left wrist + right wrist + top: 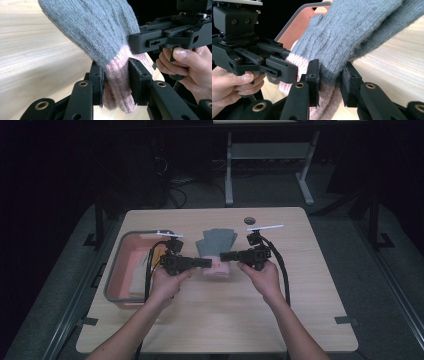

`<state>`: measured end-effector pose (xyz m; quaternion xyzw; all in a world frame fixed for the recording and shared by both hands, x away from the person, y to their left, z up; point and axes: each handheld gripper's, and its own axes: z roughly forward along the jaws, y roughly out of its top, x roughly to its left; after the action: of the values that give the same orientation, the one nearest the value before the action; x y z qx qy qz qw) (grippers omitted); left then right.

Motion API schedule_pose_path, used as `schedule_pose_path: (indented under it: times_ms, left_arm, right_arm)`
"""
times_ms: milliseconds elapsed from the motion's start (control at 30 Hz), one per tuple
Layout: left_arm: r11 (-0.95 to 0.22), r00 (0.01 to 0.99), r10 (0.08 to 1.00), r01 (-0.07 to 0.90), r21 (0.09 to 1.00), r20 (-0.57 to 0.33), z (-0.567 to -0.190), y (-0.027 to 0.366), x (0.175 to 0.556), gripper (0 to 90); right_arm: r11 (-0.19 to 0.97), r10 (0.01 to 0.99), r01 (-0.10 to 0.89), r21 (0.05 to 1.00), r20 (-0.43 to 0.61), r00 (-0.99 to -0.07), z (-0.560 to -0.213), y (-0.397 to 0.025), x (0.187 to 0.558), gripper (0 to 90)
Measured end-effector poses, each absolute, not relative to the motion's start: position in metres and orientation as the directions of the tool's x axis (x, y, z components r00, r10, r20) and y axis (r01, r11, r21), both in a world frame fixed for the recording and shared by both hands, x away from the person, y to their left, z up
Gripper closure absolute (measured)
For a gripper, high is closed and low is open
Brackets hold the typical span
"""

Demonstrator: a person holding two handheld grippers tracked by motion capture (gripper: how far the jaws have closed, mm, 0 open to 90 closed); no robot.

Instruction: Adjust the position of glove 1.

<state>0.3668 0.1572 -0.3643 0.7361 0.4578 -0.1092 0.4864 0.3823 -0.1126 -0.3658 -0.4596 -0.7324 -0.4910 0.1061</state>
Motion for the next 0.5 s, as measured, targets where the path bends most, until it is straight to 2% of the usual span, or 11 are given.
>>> schedule_pose_path:
  times_ms: [500]
  left_arm:
    - [-0.109, 0.554, 0.589, 0.776, 0.622, -0.589, -0.357, 0.177, 0.369, 67.1]
  right_arm:
    - [0.126, 0.549, 0.768, 0.628, 0.600, -0.581, -0.360, -0.093, 0.391, 71.0]
